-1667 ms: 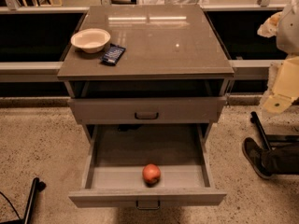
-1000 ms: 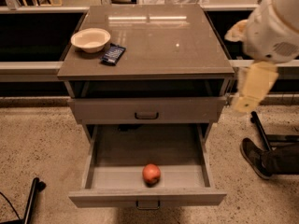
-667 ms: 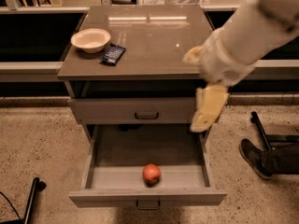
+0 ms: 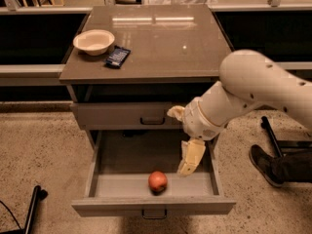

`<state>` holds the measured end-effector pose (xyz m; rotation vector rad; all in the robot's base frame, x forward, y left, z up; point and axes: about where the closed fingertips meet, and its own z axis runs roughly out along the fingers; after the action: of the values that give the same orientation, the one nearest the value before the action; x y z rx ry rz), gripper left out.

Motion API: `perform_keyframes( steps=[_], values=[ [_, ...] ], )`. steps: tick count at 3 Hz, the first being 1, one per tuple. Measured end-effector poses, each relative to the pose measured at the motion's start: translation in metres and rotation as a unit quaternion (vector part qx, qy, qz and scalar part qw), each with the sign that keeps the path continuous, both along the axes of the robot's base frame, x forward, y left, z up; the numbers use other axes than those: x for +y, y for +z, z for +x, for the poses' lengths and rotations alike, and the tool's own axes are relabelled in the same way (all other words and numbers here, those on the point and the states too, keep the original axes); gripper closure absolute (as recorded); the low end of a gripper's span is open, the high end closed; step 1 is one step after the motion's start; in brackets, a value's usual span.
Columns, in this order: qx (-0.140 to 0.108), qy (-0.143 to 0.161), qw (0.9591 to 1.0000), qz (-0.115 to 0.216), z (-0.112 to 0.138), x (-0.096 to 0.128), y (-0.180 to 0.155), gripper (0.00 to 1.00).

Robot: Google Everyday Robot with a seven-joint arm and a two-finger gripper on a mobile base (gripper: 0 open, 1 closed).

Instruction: Pick apple from middle drawer and place on counter

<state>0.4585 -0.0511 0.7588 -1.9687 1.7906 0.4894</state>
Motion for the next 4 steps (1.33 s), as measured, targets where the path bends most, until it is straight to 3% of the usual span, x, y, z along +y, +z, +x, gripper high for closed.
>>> perform_keyframes(
  steps=[1, 2, 3, 4],
  values=[
    [-0.001, 0.006, 1.0000, 0.000, 0.001, 0.000, -0.003, 0.00],
    [0.010, 0.004, 0.9994, 0.033, 0.003, 0.000, -0.007, 0.00],
    [0.037, -0.010, 0.9948, 0.095, -0.002, -0.005, -0.051, 0.00],
    [0.041, -0.074, 0.9803, 0.179, -0.003, -0.023, -0.127, 0.00]
  ],
)
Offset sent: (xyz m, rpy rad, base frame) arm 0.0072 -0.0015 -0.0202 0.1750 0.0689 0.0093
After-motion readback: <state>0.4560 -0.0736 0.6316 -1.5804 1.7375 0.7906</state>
